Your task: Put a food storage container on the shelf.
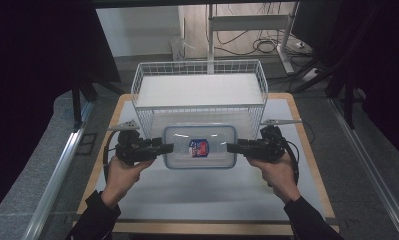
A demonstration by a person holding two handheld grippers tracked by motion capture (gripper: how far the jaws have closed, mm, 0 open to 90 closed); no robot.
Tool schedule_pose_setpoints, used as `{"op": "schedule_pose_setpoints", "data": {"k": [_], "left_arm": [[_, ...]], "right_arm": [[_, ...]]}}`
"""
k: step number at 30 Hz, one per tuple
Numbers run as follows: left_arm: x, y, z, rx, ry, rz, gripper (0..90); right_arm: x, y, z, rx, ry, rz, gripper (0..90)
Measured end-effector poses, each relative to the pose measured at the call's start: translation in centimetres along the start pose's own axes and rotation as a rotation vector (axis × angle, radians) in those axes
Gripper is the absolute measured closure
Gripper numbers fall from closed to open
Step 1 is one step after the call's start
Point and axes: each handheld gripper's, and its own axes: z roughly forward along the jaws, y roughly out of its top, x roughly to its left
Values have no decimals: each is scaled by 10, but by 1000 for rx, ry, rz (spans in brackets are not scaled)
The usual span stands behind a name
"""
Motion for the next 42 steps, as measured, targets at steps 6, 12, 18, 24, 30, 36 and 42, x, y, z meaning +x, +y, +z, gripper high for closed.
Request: {"op": "schedule_pose_setpoints", "data": {"k": [6, 12, 18, 24, 30, 36, 42], "left_arm": [[3, 19, -3, -6, -2, 0, 492], [11, 38, -4, -20, -18, -2, 493], [15, 61, -8, -41, -25, 2, 493], [15, 87, -14, -55, -16, 18, 493], [19, 104, -10, -51, -12, 13, 494], [28, 118, -3, -51, -20, -2, 492], [37, 135, -2, -62, -22, -6, 492]], "right_arm": [[1, 15, -1, -9, -3, -7, 524], [3, 36, -2, -24, -12, -15, 524], [5, 58, -5, -43, -22, -22, 524], [7, 81, -7, -66, -13, -24, 523], [0, 98, -7, -88, -5, -9, 522], [-7, 113, -8, -100, -23, -11, 521], [-11, 129, -5, -112, -29, -4, 521]]}}
